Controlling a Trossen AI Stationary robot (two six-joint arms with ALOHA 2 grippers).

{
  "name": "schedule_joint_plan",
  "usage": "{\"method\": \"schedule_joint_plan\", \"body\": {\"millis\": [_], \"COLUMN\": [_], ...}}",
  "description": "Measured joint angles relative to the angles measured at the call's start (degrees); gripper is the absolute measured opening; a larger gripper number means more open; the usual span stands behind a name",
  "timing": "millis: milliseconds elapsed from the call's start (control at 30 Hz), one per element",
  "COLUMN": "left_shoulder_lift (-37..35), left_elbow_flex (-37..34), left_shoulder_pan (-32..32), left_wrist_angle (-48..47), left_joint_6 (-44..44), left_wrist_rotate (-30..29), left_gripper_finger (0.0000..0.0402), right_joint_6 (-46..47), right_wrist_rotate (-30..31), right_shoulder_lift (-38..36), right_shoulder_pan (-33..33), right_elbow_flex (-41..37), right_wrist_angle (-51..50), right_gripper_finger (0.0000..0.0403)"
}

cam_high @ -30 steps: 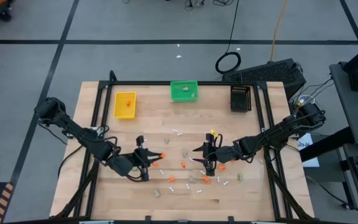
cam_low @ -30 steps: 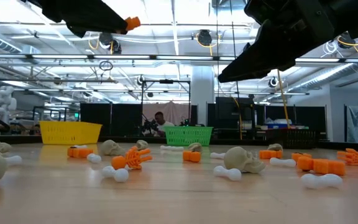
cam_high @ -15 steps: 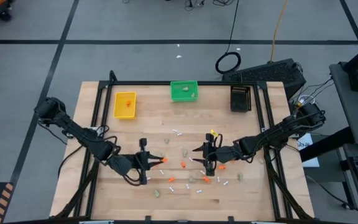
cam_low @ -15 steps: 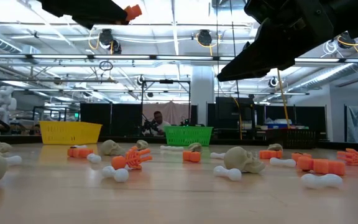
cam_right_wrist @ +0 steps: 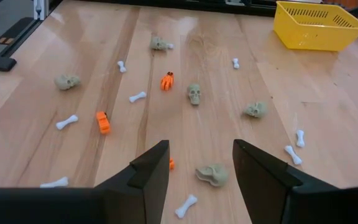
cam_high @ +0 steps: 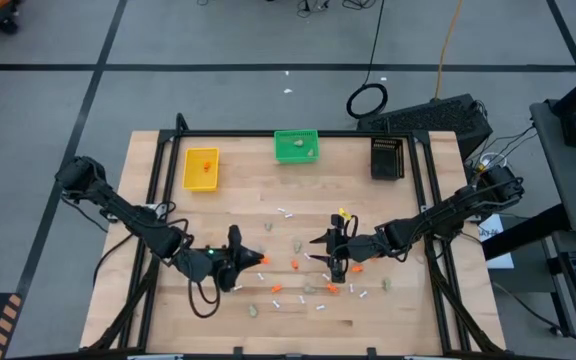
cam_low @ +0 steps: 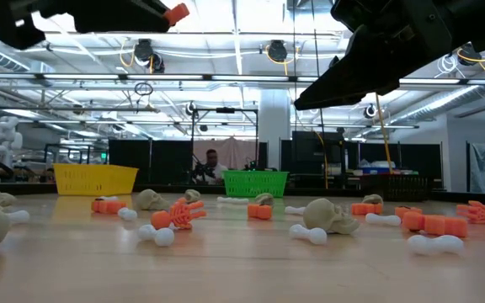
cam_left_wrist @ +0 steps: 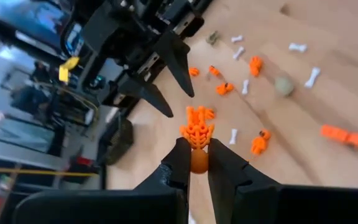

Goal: Sort Halloween decoration
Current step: Put the orange skeleton toy into the yellow bin

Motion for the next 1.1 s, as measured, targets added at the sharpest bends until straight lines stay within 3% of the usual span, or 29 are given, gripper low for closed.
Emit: {"method": "schedule_joint_plan", "body": {"millis": [1100], "left_shoulder_lift": [0.0], "left_elbow_flex": [0.0], "left_shoulder_pan": [0.1], "left_wrist_angle": [0.0], "left_joint_6": [1.5], "left_wrist_rotate": [-2.1], "left_gripper_finger": [0.003], "right_joint_6": [0.0], "right_wrist_rotate": [0.0], "right_shoulder_lift": [0.0], "right_shoulder_pan": [0.0], "right_elbow_flex": [0.0], "right_wrist_angle": [0.0], "right_gripper_finger": [0.0162]}}
